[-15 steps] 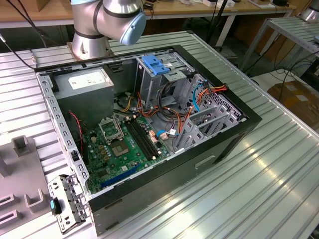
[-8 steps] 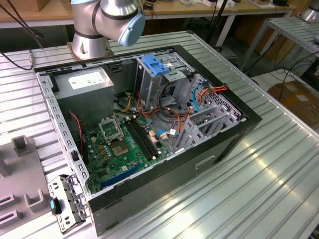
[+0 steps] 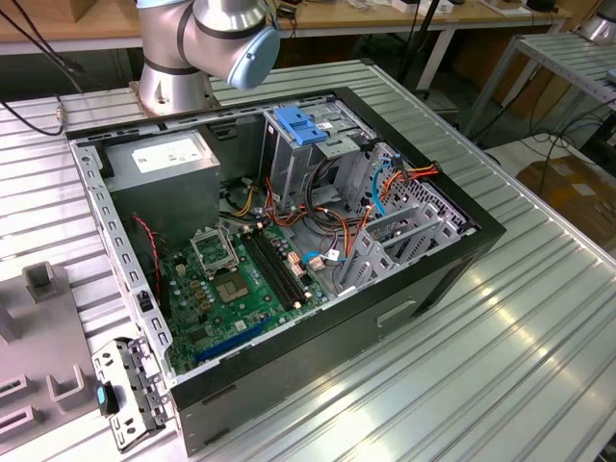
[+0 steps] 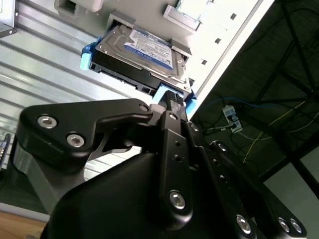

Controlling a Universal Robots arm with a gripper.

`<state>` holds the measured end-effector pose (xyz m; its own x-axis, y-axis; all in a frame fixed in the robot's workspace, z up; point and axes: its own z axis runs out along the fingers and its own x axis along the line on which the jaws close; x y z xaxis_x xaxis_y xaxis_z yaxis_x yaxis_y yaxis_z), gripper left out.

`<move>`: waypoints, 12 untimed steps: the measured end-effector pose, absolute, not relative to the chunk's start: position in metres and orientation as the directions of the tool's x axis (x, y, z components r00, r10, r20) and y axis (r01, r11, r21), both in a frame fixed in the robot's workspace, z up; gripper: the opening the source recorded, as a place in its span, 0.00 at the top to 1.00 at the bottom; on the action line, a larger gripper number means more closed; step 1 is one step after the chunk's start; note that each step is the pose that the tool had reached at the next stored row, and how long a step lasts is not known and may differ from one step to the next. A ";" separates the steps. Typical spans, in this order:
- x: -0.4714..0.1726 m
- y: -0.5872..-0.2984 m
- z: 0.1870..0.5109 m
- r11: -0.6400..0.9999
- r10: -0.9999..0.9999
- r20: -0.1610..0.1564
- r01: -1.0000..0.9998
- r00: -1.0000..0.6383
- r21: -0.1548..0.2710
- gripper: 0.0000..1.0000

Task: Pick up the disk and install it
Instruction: 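Pick up the disk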

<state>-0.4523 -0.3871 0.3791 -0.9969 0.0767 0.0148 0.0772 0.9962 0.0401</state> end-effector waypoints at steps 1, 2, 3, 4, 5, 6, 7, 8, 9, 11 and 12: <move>-0.452 -0.387 0.379 0.996 0.077 0.015 0.077 -0.997 0.040 0.89; -0.452 -0.387 0.379 0.996 0.077 0.015 0.077 -0.997 0.040 0.89; -0.452 -0.387 0.379 0.996 0.077 0.015 0.077 -0.997 0.040 0.89; -0.452 -0.387 0.379 0.996 0.077 0.015 0.077 -0.997 0.040 0.89; -0.452 -0.387 0.379 0.996 0.077 0.015 0.077 -0.997 0.040 0.89; -0.452 -0.387 0.379 0.996 0.077 0.015 0.077 -0.997 0.040 0.89; -0.452 -0.387 0.379 0.996 0.076 0.015 0.076 -0.997 0.040 0.89; -0.453 -0.387 0.379 0.996 0.074 0.015 0.074 -0.997 0.040 0.89; -0.453 -0.387 0.379 0.997 0.068 0.015 0.068 -0.998 0.040 0.89; -0.453 -0.387 0.379 0.998 0.045 0.015 0.046 -0.999 0.040 0.89; -0.453 -0.387 0.379 0.999 0.032 0.015 0.032 -0.999 0.040 0.89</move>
<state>-0.4525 -0.3871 0.3791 -0.9994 0.0317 0.0148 0.0322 0.9987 0.0401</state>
